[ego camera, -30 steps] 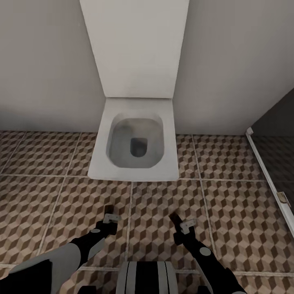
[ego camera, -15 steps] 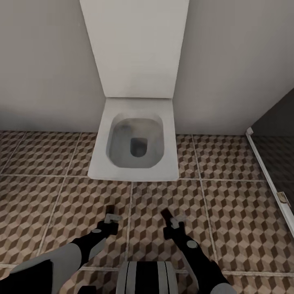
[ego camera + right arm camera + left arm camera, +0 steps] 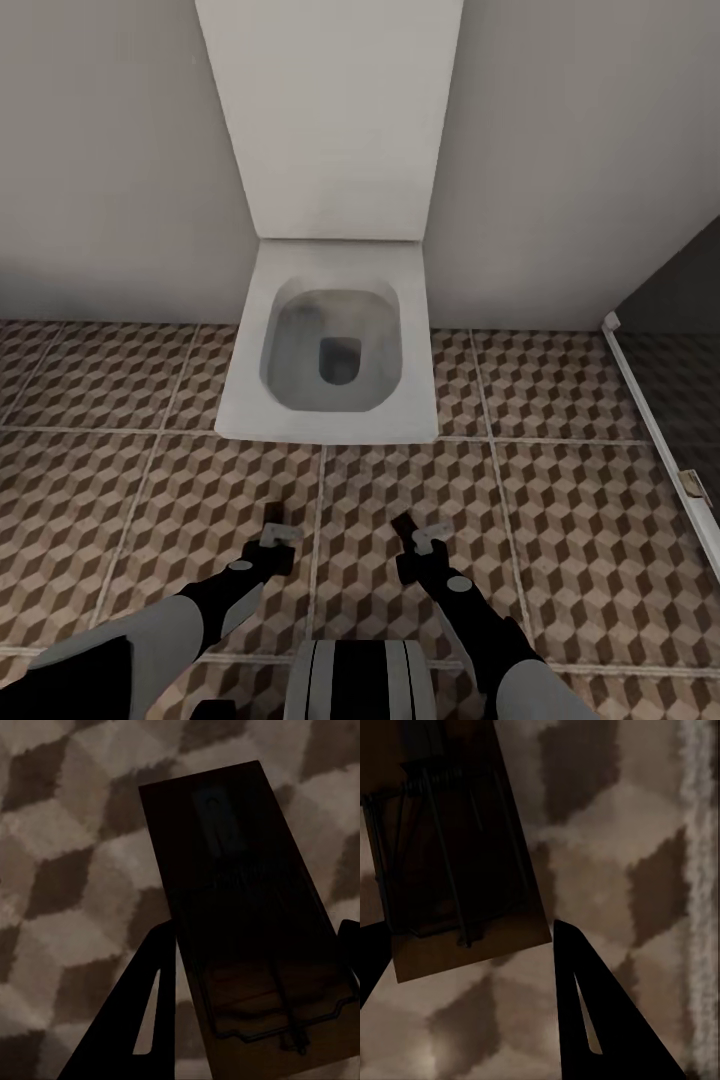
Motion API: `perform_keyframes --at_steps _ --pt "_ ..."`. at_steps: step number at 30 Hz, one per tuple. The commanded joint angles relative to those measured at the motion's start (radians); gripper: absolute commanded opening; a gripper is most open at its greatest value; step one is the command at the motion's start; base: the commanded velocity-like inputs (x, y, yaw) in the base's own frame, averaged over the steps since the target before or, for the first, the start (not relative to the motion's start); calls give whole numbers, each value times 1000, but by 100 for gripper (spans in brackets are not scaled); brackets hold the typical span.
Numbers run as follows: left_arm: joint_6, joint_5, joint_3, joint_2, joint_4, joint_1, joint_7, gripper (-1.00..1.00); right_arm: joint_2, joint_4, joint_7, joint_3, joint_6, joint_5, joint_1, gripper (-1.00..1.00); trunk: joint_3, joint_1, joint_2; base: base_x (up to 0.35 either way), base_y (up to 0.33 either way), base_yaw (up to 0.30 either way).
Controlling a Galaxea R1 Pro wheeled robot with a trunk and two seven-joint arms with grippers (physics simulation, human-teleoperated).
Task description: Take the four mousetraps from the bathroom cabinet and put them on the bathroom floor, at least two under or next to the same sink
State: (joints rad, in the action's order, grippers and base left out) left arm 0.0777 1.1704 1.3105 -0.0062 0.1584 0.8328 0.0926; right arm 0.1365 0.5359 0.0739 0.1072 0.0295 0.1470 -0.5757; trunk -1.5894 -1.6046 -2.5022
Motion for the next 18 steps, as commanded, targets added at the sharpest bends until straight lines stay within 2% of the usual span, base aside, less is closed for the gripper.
perform_keyframes --at_steps 1,3,6,10,13,18 --pt "3 3 9 0 2 0 7 -100 0 0 4 -1 2 9 -1 -100 0 0 0 0 0 0" --pt "4 3 9 3 12 0 7 -100 0 -2 5 -1 2 9 -2 -100 0 0 0 0 0 0" --pt "7 3 25 21 55 1 7 -100 -4 -3 6 0 1 9 -2 -100 0 0 0 0 0 0" --pt "11 3 86 52 109 1 7 -100 -7 -4 6 0 1 10 -3 -100 0 0 0 0 0 0" --pt "13 3 130 99 184 0 7 -100 -8 -2 7 0 1 11 -3 -100 0 0 0 0 0 0" --pt "7 4 146 171 299 1 7 -100 -9 3 7 -1 1 12 -11 -100 0 0 0 0 0 0"
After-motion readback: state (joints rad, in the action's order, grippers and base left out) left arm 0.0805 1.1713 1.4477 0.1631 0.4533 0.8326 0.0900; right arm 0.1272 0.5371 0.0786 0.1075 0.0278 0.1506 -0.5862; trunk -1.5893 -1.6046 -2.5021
